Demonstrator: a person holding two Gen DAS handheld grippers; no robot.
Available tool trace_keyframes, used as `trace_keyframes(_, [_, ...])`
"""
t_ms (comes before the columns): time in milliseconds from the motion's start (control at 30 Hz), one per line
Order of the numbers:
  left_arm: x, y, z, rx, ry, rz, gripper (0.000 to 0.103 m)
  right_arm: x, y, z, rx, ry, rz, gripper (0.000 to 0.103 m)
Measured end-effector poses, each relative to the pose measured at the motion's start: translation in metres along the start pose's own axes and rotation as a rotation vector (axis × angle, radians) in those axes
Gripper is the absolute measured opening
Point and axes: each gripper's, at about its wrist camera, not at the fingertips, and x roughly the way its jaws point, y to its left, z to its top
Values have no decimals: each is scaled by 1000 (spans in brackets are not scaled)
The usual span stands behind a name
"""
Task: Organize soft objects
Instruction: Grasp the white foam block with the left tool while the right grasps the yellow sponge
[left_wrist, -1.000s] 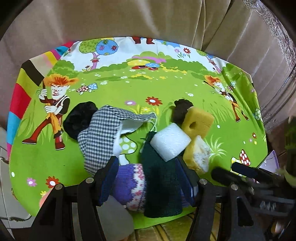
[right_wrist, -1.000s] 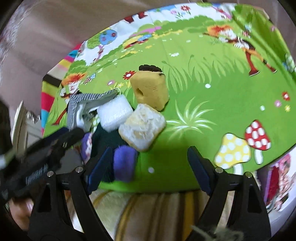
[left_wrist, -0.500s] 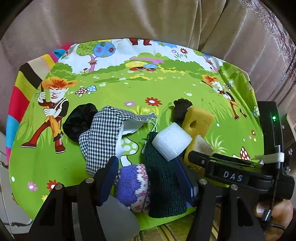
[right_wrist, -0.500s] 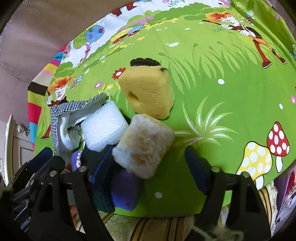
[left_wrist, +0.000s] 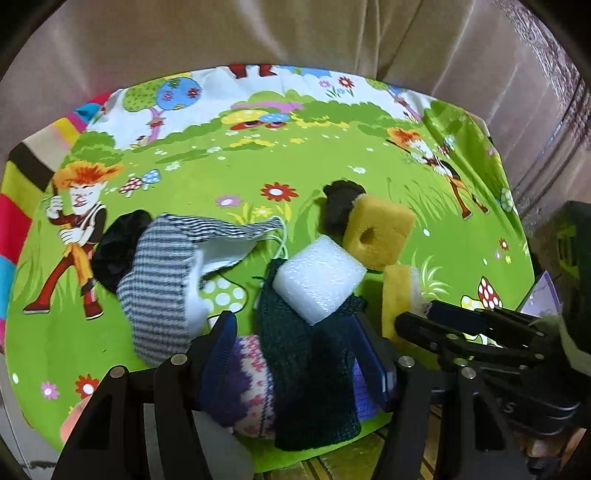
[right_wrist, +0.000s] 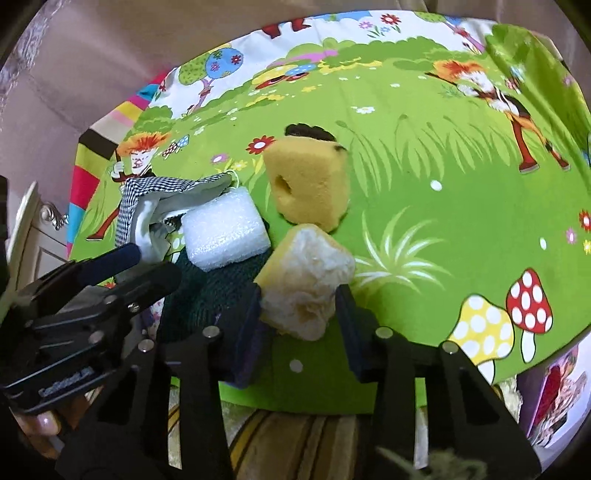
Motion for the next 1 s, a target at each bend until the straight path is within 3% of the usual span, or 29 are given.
trace_keyframes(200, [17, -12, 7, 39, 21, -7, 64, -9, -10, -4, 9, -9, -22, 46])
trace_keyframes(467, [43, -26, 15, 149, 50, 52, 64, -18, -31, -11, 42, -3, -46, 49])
trace_keyframes(567, [48, -25, 14, 149, 54, 51, 57, -22, -39, -13, 53, -1, -71, 52])
trace_keyframes(767, [38, -28, 12, 151, 14, 44, 56, -25, -62, -21, 98, 22, -117, 53])
trace_keyframes(900, [22, -28, 13, 120, -32, 33, 56, -32, -64, -23, 105, 4, -107, 66])
trace_keyframes(1000, [10, -27, 11, 89, -65, 23, 56, -36, -55, -21, 71, -6, -107, 69])
